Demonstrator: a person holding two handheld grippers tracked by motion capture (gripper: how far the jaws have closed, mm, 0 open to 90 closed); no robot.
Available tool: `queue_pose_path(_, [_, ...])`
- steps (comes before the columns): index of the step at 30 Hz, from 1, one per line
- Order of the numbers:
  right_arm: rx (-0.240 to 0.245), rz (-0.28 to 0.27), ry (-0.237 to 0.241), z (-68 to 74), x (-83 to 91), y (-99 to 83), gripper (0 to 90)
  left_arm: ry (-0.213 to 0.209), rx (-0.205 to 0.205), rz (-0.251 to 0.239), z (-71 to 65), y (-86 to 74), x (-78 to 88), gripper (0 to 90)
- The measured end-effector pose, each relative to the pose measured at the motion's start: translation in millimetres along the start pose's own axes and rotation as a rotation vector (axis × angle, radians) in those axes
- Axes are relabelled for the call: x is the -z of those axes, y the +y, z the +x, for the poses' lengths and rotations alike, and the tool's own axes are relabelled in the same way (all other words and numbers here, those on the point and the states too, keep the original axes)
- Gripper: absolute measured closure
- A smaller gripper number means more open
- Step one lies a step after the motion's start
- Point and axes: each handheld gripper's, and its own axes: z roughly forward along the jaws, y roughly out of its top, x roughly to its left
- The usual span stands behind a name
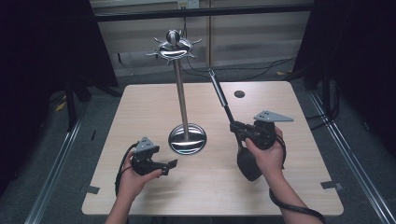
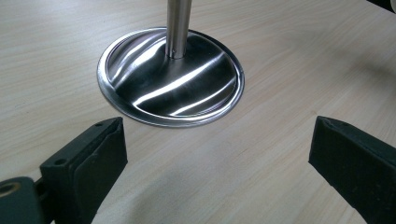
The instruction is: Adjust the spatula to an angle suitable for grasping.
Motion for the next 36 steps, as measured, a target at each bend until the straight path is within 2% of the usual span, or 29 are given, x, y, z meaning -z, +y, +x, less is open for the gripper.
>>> queue_pose_path(9, [0.014,-0.043,0.032,1.9,8.4,0.1,75.9,0.001,-0.002,-0.003,0.2,0.3,0.8,4.0])
queue_pose_path(19, [0.013,-0.063,0.058,2.7,13.7,4.3,75.8,0.003,-0.001,-0.002,-0.5,0.3,0.4,4.0])
queue_pose_path(31, [0.069,-0.114,0.092,10.4,19.3,11.8,75.8,0.0,0.0,0.005,-1.2,0.0,-0.4,4.0])
queue_pose_path(36, [0.066,-0.135,0.104,12.3,20.9,13.3,75.8,0.001,0.002,0.003,-1.4,0.0,-0.1,4.0])
